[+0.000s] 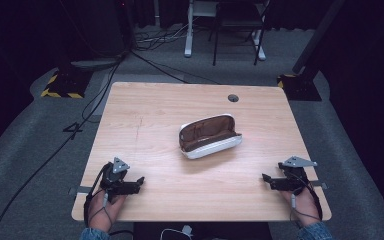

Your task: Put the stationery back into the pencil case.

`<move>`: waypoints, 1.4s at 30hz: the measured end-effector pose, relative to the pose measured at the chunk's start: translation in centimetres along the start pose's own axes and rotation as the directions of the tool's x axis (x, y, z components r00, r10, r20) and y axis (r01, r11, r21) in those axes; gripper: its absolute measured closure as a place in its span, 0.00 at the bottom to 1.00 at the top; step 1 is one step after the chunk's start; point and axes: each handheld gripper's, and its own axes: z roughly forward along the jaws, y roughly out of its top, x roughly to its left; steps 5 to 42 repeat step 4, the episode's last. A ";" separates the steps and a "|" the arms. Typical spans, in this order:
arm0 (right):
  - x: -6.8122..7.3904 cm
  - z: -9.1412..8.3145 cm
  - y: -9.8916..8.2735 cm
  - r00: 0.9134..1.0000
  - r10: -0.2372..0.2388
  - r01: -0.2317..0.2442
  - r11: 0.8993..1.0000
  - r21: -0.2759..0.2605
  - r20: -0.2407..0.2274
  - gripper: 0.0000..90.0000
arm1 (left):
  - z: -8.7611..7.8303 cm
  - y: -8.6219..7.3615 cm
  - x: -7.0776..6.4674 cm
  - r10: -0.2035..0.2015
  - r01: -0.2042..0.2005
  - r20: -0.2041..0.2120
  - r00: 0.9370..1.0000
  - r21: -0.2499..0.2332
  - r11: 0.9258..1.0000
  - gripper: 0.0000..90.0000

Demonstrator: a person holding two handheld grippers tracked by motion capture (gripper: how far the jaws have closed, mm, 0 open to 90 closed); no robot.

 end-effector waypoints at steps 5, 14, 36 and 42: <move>0.0 0.0 0.0 1.000 0.000 0.000 1.000 0.000 0.001 0.16 | 0.0 0.0 0.0 0.001 -0.001 0.000 1.000 0.000 1.000 0.13; 0.0 0.0 0.0 1.000 0.000 0.000 1.000 0.000 0.001 0.16 | 0.0 0.0 0.0 0.001 -0.001 0.000 1.000 0.000 1.000 0.13; 0.0 0.0 0.0 1.000 0.000 0.000 1.000 0.000 0.001 0.16 | 0.0 0.0 0.0 0.001 -0.001 0.000 1.000 0.000 1.000 0.13; 0.0 0.0 0.0 1.000 0.000 0.000 1.000 0.000 0.001 0.16 | 0.0 0.0 0.0 0.001 -0.001 0.000 1.000 0.000 1.000 0.13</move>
